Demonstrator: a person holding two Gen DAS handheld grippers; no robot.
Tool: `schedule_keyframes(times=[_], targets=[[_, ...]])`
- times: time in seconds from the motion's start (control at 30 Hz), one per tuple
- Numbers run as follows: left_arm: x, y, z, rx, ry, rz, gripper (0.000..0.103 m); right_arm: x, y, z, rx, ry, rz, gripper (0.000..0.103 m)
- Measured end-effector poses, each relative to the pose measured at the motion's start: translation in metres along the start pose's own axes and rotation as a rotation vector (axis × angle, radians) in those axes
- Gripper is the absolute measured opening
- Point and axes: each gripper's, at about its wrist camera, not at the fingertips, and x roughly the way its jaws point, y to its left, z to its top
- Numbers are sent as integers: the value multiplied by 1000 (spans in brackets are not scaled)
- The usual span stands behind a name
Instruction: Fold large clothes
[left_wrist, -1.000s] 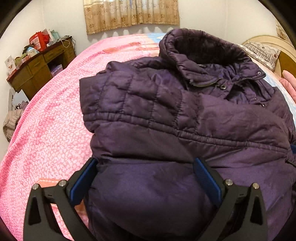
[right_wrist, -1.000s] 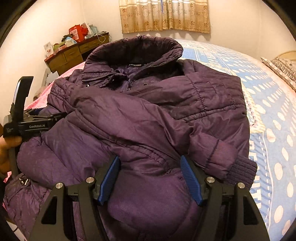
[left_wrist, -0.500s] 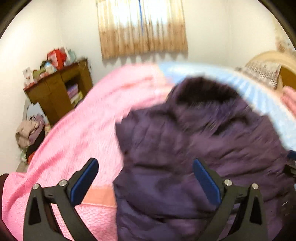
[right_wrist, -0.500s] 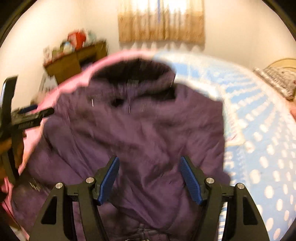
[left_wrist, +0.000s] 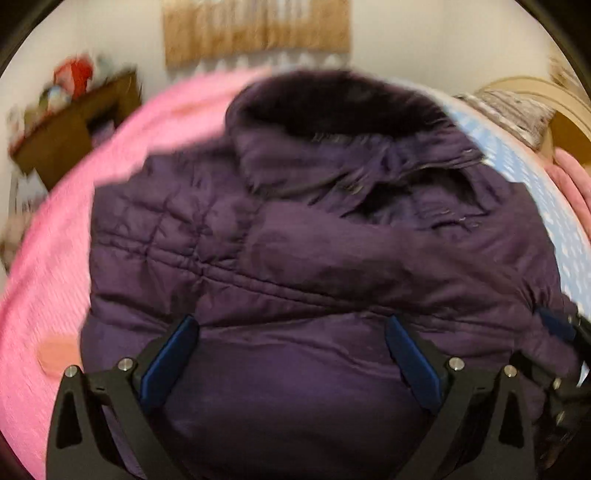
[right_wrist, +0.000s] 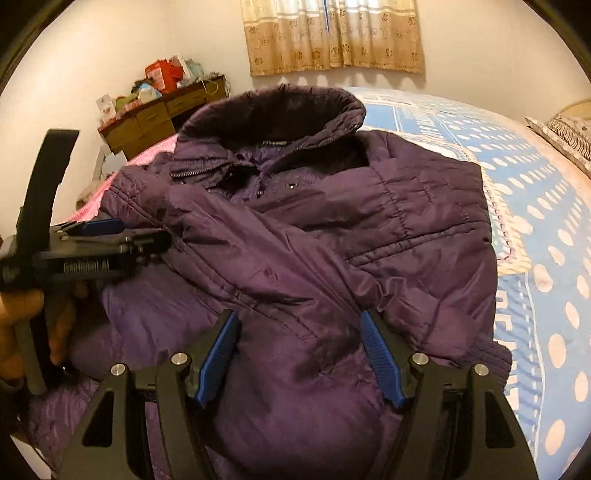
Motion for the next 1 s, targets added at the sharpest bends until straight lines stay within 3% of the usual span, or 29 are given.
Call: schedule_keyframes(times=[0.33,1.0], targets=[[16,1,4,10,64,27,103,9,-3,4,18,14,13,71],[8,-9,-1,16,24,52,103,9,-2,4,20,11,15,71]])
